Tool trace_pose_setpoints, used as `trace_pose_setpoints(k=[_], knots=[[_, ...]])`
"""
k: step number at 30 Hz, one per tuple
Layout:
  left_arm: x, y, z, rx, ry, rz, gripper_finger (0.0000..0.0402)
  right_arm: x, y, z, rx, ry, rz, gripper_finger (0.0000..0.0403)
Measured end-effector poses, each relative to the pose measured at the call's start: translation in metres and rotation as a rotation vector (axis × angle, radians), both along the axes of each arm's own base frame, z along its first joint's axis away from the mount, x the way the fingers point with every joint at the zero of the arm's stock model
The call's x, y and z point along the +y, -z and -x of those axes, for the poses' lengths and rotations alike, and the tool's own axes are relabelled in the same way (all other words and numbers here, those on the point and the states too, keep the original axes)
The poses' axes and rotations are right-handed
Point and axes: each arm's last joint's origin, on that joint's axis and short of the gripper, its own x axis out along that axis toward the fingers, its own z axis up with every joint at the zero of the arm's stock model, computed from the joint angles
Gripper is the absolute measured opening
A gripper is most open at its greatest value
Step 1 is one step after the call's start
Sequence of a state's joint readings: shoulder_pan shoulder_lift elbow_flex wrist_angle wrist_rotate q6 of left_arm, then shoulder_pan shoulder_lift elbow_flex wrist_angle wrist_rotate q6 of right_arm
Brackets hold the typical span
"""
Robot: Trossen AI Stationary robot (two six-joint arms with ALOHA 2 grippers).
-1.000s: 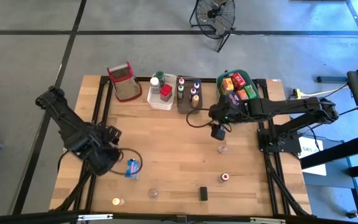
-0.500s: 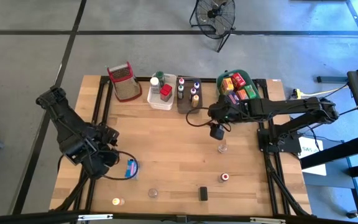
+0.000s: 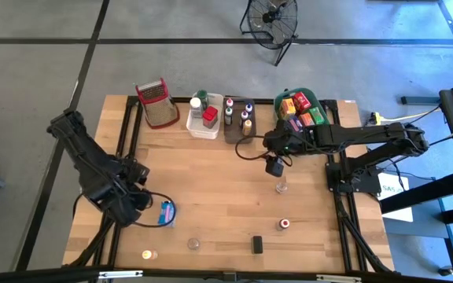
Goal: Pick & Place Kitchen Items
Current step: Put the orange seasoning pack into the white bin
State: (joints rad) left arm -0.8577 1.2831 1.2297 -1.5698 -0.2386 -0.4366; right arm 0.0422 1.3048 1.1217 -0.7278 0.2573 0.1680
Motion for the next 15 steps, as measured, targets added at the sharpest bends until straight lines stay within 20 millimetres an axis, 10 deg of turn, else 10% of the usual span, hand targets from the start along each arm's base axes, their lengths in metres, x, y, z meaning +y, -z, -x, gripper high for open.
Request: trace_pose_setpoints(k=[15], knots=[[0.007, 0.039, 0.007, 0.113, -0.006, -0.101, 0.0265, -0.001, -0.001, -0.001, -0.014, 0.003, 0.0, 0.027]])
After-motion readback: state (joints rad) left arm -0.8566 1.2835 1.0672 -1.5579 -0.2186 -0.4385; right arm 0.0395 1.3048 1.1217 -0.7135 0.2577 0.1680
